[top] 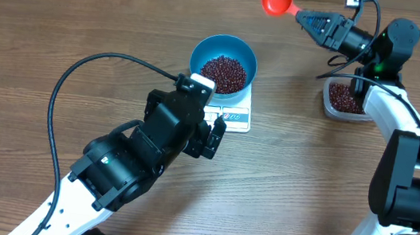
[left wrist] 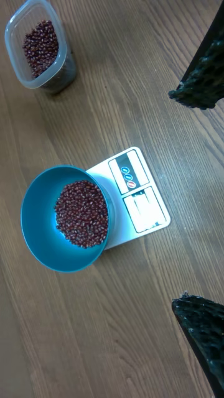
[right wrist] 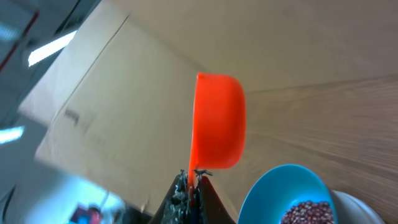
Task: Scoop item into bowl and weigh 150g on scale
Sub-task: 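Raise the empty scoop and move it back right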
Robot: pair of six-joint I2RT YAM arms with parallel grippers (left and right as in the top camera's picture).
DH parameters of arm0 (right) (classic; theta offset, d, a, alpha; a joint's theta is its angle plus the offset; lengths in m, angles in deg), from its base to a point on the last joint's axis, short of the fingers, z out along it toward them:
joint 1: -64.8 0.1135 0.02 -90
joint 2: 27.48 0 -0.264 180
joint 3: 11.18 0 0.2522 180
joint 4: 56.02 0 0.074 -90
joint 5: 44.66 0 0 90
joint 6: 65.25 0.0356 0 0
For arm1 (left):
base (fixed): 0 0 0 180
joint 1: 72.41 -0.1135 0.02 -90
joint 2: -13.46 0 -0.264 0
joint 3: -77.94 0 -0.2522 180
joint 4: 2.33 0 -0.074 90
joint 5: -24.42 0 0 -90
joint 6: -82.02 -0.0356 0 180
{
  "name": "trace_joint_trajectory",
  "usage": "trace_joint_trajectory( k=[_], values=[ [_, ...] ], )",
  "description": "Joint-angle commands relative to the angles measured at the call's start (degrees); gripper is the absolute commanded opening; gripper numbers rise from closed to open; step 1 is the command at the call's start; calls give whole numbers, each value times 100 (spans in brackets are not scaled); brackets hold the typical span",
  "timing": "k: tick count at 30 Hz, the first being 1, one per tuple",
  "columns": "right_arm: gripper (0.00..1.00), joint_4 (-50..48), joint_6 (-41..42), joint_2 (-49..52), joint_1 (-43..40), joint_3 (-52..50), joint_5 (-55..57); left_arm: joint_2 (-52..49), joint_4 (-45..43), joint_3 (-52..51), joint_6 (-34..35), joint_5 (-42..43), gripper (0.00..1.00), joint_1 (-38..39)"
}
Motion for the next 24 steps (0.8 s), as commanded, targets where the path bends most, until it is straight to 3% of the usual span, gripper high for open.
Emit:
trace_joint_trajectory(
  k=[1,13,24],
  values=[
    [4,313,98,46,20,42,710,-39,-20,85,118,2,99,-39],
    [4,1895,39,-369,42,42,1674,-39,-20,85,118,2,99,-39],
    [4,3342,-1023,-1014,52,42,2046,-39,-20,85,118,2,99,-39]
  ],
)
